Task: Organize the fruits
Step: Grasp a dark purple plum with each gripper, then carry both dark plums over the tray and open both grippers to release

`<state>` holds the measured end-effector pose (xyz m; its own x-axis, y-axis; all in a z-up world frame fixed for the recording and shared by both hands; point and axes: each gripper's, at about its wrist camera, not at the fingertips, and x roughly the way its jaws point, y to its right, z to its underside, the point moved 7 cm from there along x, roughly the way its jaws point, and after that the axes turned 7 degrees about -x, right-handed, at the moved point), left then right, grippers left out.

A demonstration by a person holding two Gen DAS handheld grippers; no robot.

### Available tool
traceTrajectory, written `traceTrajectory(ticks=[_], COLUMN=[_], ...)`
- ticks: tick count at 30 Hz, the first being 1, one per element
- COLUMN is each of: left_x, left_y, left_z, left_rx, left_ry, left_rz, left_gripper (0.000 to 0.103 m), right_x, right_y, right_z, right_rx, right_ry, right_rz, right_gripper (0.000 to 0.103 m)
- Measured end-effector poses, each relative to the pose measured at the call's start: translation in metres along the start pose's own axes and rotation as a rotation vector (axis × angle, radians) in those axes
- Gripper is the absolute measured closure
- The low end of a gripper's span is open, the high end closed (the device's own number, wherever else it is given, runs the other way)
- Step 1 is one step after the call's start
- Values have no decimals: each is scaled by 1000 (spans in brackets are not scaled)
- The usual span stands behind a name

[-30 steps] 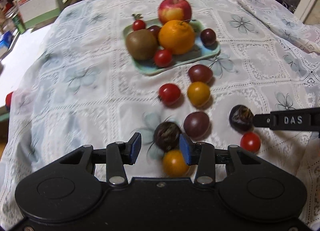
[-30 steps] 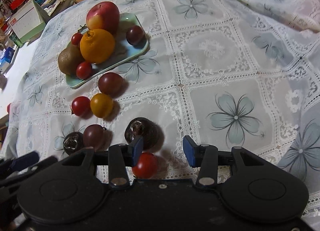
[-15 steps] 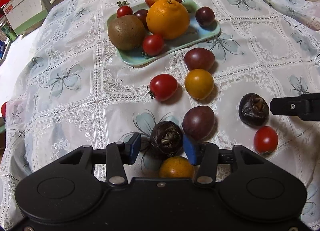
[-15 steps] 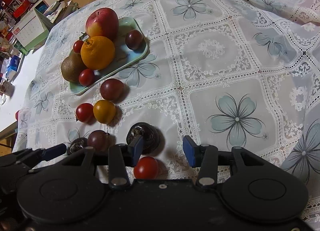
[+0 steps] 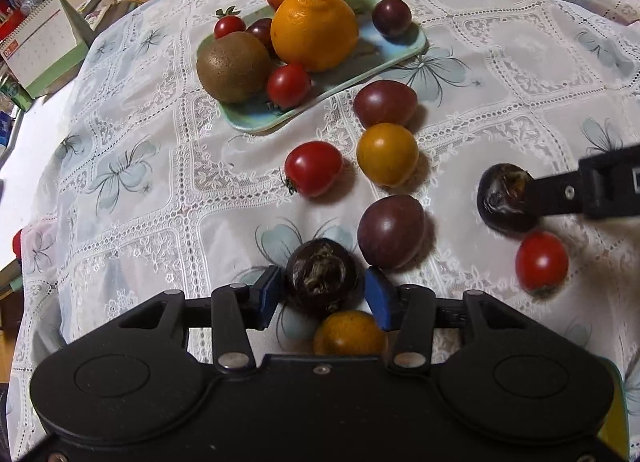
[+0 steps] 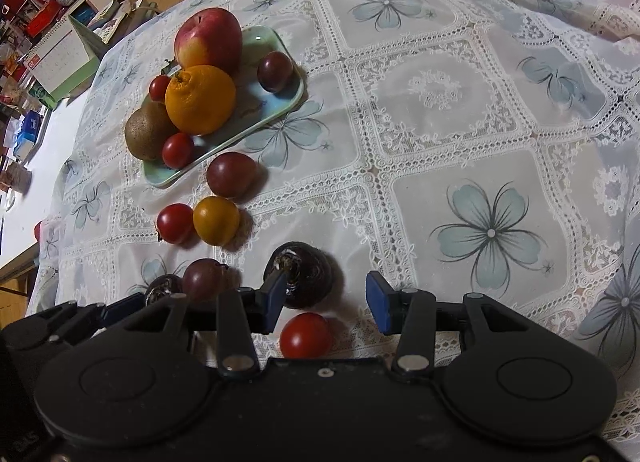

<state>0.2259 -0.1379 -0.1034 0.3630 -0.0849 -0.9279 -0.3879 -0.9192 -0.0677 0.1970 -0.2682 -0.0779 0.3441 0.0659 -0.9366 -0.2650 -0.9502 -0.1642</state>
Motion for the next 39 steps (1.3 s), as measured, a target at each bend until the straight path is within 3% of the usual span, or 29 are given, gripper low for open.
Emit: traceTrajectory(ticks=[4,9,14,19,23,24,32,39], left_x=[1,0,-14,-27,-38,-41,-72,-104], left_y=[-3,-18,-30,-43,-51,-53,-67,-68], left_z=[-5,-15,-22,-22,-13,-11,18,56], left_rx=[-26,-139,-147,-198,-223,-229,-285,-284], left_ry=[4,-11,59,63,66,65,73,100], left_rz=[0,65,2,46,41,46,73,63], left_gripper=[53,53,54,54,54,54,54,54], right_x=[1,5,17,33,36,35,7,-42], right_y=[-4,-13,-20,-24,-26,-27,-24,-34], right_z=[1,1,-2,-6,-7,-7,-13,8], right_rx=[1,-5,-28,-52,-66,-74,-99,-108], right_ry=[-3,-6,-12,-23,2,19,132,160], right_rz=[-4,-12,24,66,88,91,89,7], right_gripper=[56,56,54,52,50,55,56,56])
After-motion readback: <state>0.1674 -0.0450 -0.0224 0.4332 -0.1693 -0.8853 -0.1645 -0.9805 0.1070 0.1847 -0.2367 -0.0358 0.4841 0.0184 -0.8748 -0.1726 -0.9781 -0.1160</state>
